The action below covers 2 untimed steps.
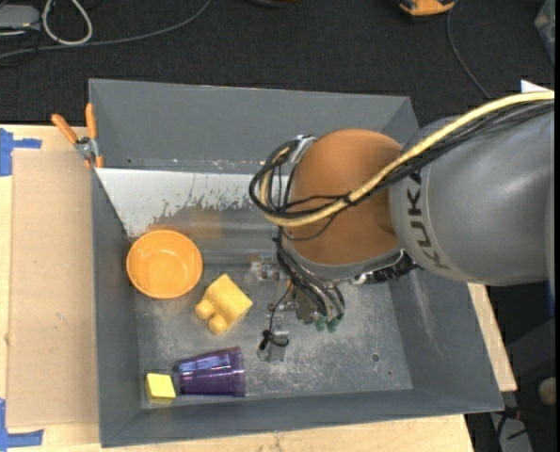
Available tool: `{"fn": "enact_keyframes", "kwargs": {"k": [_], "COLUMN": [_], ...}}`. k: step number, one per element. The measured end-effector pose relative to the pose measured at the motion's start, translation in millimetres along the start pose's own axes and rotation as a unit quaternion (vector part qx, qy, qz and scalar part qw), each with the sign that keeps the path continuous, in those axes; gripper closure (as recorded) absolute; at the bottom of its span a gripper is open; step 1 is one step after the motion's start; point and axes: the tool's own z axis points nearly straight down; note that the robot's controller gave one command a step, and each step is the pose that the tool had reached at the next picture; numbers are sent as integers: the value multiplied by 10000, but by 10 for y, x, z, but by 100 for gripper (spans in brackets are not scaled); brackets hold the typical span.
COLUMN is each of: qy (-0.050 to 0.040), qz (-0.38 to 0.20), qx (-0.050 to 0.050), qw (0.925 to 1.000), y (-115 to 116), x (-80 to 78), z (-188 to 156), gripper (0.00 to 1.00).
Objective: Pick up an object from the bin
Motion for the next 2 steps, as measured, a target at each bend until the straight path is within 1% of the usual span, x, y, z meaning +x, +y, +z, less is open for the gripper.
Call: {"fn": "enact_keyframes", "kwargs": {"k": [1, 2], "qy": [-30, 23], "qz": [-170, -397], "qx": [-8, 28], "qw": [9999, 9992], "y": [-144, 17], "x": [-346, -214], "z": [643, 768], "gripper": [0, 0]}}
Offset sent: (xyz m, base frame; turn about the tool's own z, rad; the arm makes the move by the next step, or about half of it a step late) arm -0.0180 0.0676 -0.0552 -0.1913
